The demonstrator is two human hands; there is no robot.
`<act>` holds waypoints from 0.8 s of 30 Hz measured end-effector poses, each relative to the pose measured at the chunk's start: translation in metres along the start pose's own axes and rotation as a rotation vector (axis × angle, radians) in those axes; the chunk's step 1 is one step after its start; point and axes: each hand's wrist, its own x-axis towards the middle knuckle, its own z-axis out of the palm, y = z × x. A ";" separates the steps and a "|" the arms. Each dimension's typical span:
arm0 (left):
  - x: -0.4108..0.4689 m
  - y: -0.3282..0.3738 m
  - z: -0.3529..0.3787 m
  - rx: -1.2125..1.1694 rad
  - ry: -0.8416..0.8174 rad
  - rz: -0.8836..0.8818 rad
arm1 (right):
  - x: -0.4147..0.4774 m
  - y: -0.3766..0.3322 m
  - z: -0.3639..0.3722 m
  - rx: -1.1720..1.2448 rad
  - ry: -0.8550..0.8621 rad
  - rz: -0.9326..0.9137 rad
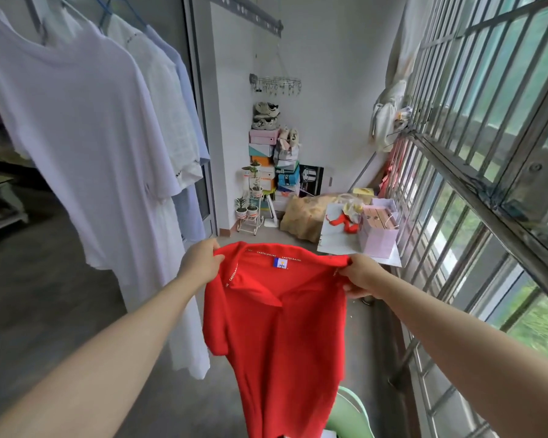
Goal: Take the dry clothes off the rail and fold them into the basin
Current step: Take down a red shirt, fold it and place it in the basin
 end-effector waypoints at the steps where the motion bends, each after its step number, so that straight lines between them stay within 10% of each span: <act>1: -0.001 -0.001 -0.001 -0.039 0.006 -0.025 | -0.001 -0.003 0.003 0.113 -0.015 0.010; 11: -0.021 0.016 -0.012 -1.018 -0.171 -0.384 | -0.008 -0.014 0.014 0.645 -0.068 -0.030; 18: -0.021 0.014 -0.014 -1.152 -0.243 -0.417 | -0.009 -0.003 0.010 0.409 0.011 -0.157; 24: -0.022 0.016 0.002 -0.814 -0.187 -0.220 | -0.011 0.002 0.004 0.057 0.308 -0.312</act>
